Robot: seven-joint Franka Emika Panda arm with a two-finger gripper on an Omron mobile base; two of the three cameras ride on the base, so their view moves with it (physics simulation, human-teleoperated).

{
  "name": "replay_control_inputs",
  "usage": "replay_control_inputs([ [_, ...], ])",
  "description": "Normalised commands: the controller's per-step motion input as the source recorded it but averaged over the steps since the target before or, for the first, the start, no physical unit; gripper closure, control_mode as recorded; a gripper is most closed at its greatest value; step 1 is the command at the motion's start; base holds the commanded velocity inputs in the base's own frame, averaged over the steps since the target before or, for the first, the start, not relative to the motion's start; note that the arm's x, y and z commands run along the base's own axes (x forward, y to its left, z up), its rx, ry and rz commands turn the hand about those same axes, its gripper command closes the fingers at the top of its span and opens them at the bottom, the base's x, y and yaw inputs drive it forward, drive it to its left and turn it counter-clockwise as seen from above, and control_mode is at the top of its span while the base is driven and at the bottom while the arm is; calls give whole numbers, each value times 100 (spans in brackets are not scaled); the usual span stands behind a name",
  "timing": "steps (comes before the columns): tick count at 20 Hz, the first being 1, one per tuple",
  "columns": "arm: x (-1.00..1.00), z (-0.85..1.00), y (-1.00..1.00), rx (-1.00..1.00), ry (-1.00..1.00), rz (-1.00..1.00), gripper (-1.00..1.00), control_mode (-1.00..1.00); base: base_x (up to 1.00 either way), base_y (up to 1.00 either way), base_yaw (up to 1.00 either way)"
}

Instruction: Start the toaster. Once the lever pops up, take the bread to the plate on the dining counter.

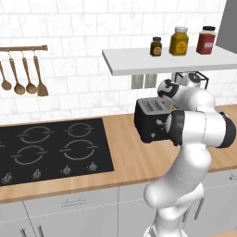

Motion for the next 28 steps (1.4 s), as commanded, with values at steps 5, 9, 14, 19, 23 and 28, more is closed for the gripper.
replay_control_inputs([
  [5, 10, -57, 33, 0, 0, 0, 100, -100, 0, 0, 0],
  [9, 0, -16, 7, 0, -6, 0, 100, -100, 0, 0, 0],
  [14, 0, 0, 3, 0, -17, 0, 100, -100, 0, 0, 0],
  [19, -6, 30, 0, 0, -22, 0, 100, -100, 0, 0, 0],
  [23, -7, 84, 0, 0, -18, 0, 100, -100, 0, 0, 0],
  [28, -38, 86, 0, 0, -5, 0, 100, -100, 0, 0, 0],
])
